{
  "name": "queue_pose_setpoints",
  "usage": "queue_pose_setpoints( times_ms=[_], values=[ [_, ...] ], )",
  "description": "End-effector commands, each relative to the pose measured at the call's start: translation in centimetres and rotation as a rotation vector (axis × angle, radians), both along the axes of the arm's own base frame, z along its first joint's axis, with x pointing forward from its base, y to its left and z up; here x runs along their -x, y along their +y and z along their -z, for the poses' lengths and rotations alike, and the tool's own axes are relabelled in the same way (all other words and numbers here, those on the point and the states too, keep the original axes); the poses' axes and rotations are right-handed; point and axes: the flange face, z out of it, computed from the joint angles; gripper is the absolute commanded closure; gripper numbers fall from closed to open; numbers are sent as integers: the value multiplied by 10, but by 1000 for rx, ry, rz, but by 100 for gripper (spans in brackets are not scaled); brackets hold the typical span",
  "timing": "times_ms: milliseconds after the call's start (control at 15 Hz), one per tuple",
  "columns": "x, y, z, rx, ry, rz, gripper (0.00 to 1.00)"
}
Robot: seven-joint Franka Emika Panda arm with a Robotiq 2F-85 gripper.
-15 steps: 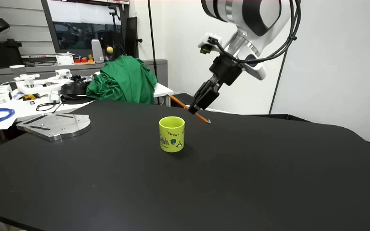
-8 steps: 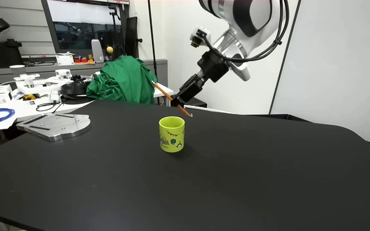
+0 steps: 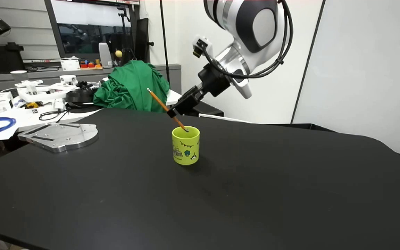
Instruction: Pick up the Allen key from the table and put it in the cup
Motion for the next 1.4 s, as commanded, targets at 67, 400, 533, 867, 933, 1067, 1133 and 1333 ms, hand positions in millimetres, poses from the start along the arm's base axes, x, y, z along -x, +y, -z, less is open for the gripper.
queue_pose_setpoints(
  times_ms=[67,400,533,867,933,1067,1133,1333],
  values=[
    [-4,17,5,-38,-15,20,95],
    [-15,33,21,-44,-21,22,95],
    [-20,37,26,-43,-27,25,95],
    [-37,28,26,-37,-54,59,95],
    [-39,26,26,-37,-59,65,95],
    [-43,19,27,-34,-67,77,95],
    [-45,15,29,-32,-70,84,95],
    [-47,3,40,-20,-59,103,95]
  ],
)
